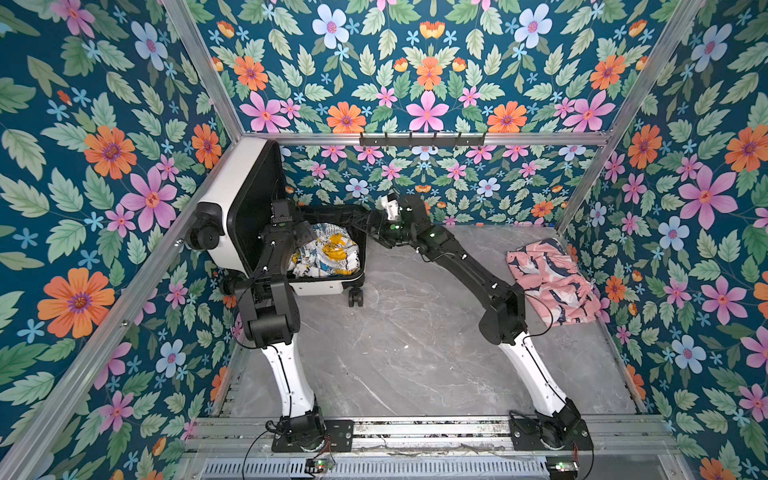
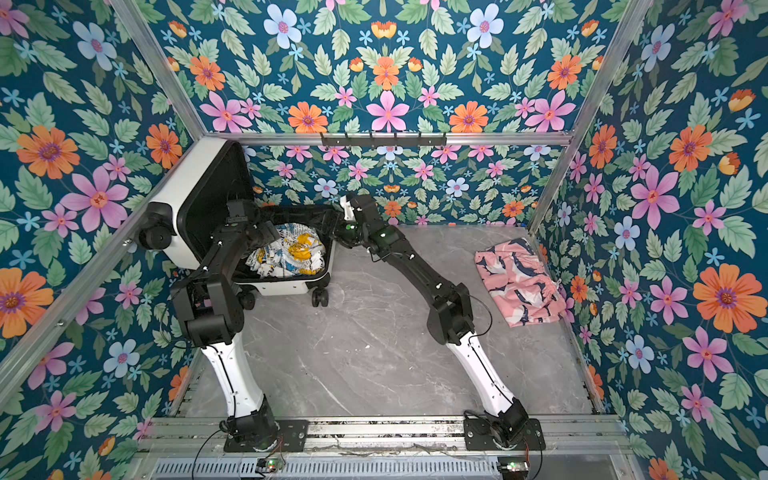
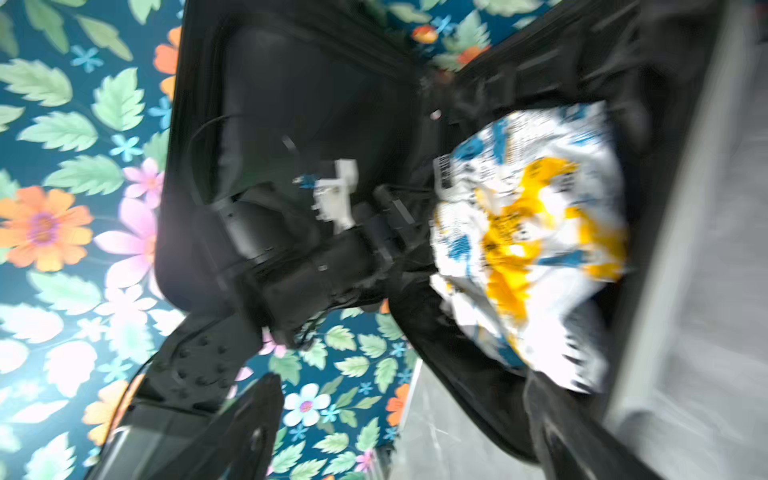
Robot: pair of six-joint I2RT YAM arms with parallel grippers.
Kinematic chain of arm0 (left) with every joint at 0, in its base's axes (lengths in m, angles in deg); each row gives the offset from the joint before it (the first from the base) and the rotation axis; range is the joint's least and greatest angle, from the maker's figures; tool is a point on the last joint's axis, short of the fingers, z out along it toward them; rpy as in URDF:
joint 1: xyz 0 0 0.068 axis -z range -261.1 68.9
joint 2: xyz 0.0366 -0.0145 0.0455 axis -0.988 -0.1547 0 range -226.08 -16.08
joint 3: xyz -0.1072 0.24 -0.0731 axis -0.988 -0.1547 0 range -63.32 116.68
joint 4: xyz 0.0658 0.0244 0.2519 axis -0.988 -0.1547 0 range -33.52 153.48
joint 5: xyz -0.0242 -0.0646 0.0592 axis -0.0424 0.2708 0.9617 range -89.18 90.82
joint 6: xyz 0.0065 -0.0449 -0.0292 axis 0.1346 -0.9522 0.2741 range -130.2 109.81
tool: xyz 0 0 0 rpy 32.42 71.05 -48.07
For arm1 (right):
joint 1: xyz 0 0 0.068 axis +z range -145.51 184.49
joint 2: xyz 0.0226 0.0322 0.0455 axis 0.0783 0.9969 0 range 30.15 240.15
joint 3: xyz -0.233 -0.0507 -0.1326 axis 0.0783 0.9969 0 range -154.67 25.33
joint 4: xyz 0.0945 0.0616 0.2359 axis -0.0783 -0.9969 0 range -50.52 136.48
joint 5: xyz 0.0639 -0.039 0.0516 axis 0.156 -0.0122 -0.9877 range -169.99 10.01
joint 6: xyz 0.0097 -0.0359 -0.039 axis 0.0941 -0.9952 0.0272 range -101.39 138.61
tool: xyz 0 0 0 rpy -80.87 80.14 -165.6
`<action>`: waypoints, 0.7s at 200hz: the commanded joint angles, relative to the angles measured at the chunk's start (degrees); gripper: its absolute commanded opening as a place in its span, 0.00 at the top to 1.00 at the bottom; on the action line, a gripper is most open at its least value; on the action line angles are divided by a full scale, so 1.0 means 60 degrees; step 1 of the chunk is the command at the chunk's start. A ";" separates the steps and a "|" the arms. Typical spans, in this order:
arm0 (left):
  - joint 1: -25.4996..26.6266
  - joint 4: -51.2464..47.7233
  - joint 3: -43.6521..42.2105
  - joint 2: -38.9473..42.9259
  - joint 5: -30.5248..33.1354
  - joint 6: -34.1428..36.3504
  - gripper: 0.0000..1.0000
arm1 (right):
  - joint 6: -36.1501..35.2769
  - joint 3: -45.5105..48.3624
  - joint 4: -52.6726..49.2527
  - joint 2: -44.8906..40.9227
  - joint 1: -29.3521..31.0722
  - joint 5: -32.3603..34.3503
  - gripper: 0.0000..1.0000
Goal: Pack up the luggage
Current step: 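Lower the printed garment into the suitcase and open both grippers, then drag the pink shark shorts to table center with right gripper while left draws back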
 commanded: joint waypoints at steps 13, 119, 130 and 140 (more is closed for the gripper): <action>0.0218 -0.0223 -0.0413 0.1028 0.0510 -0.0221 0.01 | -0.2378 0.0736 -0.3632 -0.1347 -0.0592 0.1479 0.17; 0.4136 0.1340 -0.5429 0.6856 0.0237 -0.2360 0.01 | -0.4340 0.7686 -0.7317 -0.5961 -0.5802 0.4246 0.19; 0.4851 0.1925 -0.6014 0.6917 -0.0073 -0.2789 0.02 | -0.4704 0.7856 -0.7432 -0.5842 -0.5994 0.4703 0.19; 0.5401 0.2466 -0.6495 0.6795 -0.0350 -0.3093 0.03 | -0.5121 0.7866 -0.7560 -0.5499 -0.6023 0.5233 0.19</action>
